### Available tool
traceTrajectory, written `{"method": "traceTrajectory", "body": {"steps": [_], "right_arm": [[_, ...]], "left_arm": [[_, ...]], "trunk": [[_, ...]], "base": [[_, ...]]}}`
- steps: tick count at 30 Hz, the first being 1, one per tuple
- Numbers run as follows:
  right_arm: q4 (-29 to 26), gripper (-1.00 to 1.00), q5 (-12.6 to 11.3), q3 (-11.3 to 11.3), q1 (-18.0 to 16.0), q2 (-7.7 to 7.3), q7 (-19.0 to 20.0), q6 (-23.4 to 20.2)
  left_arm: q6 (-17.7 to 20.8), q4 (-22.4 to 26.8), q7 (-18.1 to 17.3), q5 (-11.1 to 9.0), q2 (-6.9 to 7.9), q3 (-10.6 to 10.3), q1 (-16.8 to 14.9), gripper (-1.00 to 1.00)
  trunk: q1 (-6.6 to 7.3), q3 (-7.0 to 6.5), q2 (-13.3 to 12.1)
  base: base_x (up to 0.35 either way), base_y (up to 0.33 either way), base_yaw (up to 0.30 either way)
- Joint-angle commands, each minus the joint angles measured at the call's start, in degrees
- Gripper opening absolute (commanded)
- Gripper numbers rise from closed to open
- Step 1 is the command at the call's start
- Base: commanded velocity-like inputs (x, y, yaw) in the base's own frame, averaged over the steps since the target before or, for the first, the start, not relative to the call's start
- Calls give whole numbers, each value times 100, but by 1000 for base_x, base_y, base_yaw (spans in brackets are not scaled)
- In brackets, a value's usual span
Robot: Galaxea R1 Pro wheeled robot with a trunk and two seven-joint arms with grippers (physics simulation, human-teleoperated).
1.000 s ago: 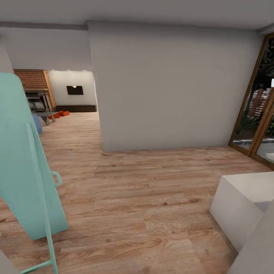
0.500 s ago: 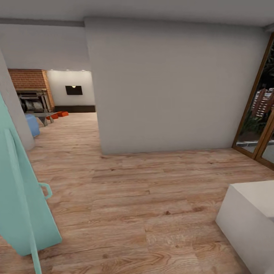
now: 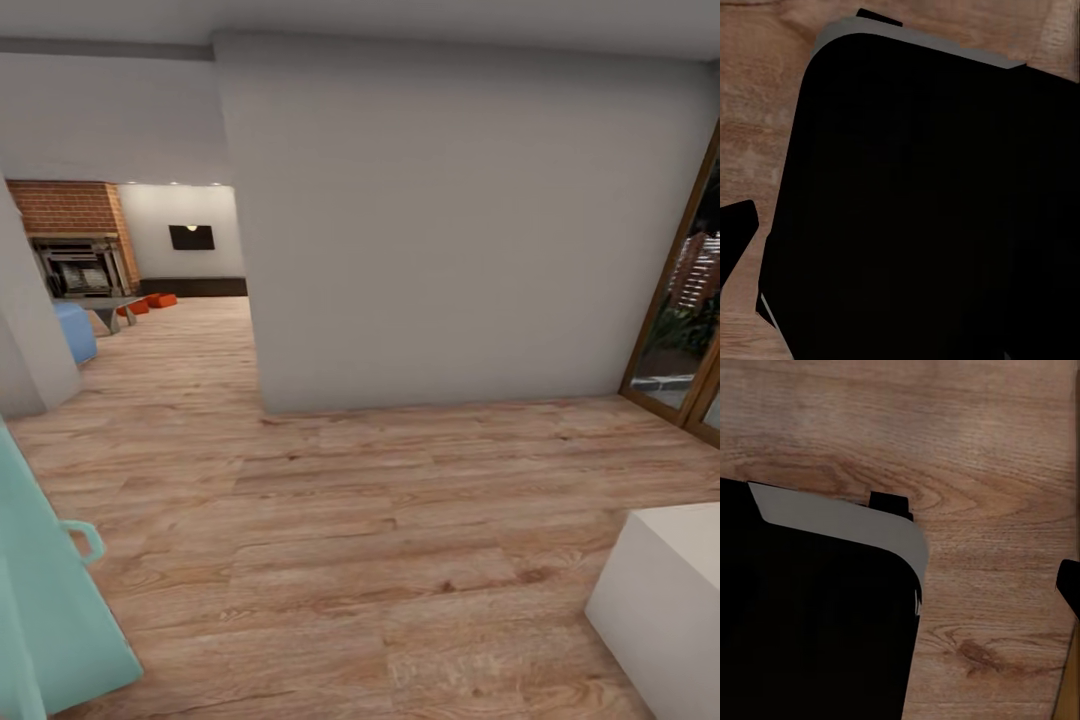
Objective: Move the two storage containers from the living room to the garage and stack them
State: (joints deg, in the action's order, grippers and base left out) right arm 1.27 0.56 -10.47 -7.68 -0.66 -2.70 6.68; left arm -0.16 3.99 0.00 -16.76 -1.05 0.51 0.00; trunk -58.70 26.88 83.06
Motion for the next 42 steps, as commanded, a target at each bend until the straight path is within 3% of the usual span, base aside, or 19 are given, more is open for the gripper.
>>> {"method": "traceTrajectory", "body": {"steps": [1,18,42], "right_arm": [[14,100,6,-34,-6,-1,-21,29],[14,100,17,-36,-6,-15,-22,36],[14,100,-3,-51,-6,-42,33,12]], "left_arm": [[-2,5,0,-29,-1,6,0,100],[-2,5,0,-29,-1,10,0,100],[-2,5,0,-29,-1,10,0,100]], "trunk": [[-3,5,2],[-3,5,2],[-3,5,2]], "base": [[322,0,0],[322,0,148],[322,0,8]]}}
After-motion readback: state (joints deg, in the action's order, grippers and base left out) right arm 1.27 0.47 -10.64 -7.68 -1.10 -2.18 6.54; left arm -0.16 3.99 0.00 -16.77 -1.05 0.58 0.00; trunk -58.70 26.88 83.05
